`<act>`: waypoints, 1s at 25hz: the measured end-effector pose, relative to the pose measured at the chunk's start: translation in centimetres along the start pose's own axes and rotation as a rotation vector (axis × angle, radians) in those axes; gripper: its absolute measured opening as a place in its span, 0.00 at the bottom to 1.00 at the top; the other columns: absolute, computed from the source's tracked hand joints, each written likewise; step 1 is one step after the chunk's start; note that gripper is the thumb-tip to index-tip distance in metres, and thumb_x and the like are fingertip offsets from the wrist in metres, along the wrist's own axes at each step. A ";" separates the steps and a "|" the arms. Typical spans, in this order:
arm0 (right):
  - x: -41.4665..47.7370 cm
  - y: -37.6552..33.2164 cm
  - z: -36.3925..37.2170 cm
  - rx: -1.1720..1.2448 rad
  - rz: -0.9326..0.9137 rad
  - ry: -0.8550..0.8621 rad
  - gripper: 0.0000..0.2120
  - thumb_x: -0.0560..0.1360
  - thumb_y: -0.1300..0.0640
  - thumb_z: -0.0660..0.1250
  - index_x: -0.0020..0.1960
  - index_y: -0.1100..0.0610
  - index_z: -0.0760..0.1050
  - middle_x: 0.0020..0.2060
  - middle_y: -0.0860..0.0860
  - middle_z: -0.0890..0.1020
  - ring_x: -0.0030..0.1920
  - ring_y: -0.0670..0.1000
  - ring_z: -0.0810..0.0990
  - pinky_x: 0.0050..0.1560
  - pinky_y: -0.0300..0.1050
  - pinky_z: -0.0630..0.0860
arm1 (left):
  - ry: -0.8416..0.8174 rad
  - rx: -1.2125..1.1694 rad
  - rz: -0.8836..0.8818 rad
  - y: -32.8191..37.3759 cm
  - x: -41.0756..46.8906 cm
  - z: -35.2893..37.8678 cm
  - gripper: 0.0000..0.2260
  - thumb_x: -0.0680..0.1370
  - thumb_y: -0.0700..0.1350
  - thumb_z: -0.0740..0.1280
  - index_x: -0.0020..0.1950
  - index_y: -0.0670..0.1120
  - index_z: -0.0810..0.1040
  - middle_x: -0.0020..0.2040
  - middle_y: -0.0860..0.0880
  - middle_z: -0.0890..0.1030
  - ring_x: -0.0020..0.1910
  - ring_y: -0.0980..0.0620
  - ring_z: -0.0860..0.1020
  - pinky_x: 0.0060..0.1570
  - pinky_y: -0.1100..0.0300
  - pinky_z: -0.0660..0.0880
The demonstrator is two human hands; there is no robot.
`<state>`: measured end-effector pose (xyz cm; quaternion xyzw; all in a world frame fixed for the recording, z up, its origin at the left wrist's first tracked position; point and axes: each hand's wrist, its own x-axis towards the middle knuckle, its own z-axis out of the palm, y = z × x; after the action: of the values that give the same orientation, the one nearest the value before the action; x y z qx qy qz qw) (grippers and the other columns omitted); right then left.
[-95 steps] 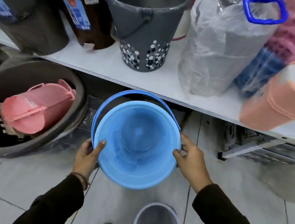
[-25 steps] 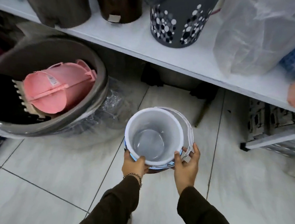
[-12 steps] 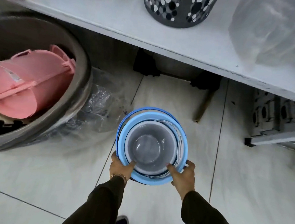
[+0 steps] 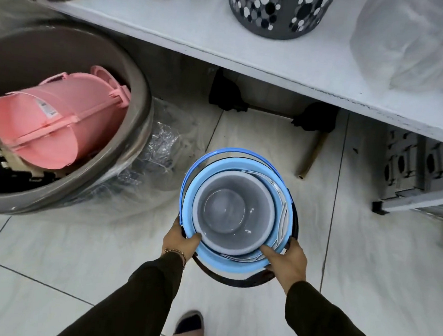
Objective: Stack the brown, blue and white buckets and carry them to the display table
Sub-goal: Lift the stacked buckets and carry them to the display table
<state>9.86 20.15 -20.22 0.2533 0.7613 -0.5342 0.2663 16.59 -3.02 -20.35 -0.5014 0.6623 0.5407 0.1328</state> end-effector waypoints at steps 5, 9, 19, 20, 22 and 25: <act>-5.2 -4.8 -2.8 -0.034 -0.145 -0.050 0.16 0.68 0.63 0.79 0.47 0.49 0.75 0.44 0.52 0.83 0.43 0.53 0.85 0.30 0.39 0.82 | 0.062 -0.035 0.052 3.5 -6.0 -3.1 0.21 0.72 0.41 0.71 0.64 0.49 0.72 0.41 0.55 0.76 0.41 0.47 0.79 0.30 0.58 0.81; -12.0 -9.9 -6.6 -0.039 -0.229 -0.072 0.16 0.68 0.62 0.79 0.47 0.48 0.75 0.44 0.51 0.83 0.42 0.52 0.85 0.30 0.37 0.81 | 0.059 -0.104 0.103 7.2 -13.8 -5.6 0.17 0.72 0.38 0.70 0.59 0.46 0.73 0.44 0.47 0.79 0.40 0.44 0.81 0.30 0.56 0.81; -32.9 -27.8 -17.6 -0.053 -0.537 -0.012 0.17 0.61 0.54 0.82 0.38 0.42 0.75 0.30 0.38 0.83 0.31 0.44 0.86 0.27 0.39 0.81 | 0.057 -0.380 0.201 19.9 -36.1 -15.2 0.13 0.70 0.37 0.71 0.52 0.44 0.74 0.49 0.42 0.80 0.40 0.42 0.81 0.32 0.54 0.81; -34.2 -29.2 -18.0 -0.062 -0.566 -0.007 0.17 0.60 0.53 0.82 0.37 0.40 0.75 0.30 0.38 0.82 0.31 0.44 0.86 0.28 0.39 0.82 | 0.039 -0.394 0.219 20.9 -37.2 -16.0 0.15 0.69 0.38 0.72 0.54 0.44 0.75 0.51 0.41 0.81 0.44 0.40 0.82 0.38 0.49 0.82; -36.8 -32.3 -18.8 -0.097 -0.631 0.000 0.16 0.60 0.49 0.81 0.39 0.40 0.75 0.36 0.39 0.83 0.34 0.46 0.86 0.33 0.43 0.84 | 0.025 -0.401 0.289 23.2 -39.3 -17.9 0.21 0.65 0.43 0.74 0.56 0.46 0.77 0.55 0.39 0.82 0.52 0.38 0.82 0.51 0.39 0.81; -40.9 -37.9 -19.9 -0.137 -0.691 0.068 0.22 0.57 0.43 0.79 0.48 0.44 0.79 0.41 0.40 0.84 0.41 0.46 0.86 0.45 0.46 0.84 | 0.001 -0.424 0.381 27.5 -42.5 -21.5 0.25 0.59 0.49 0.75 0.55 0.48 0.78 0.55 0.39 0.84 0.53 0.37 0.83 0.56 0.35 0.78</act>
<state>11.63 23.50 38.83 -0.0199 0.8446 -0.5316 0.0608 21.91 -1.60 34.36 -0.3849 0.6168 0.6821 -0.0791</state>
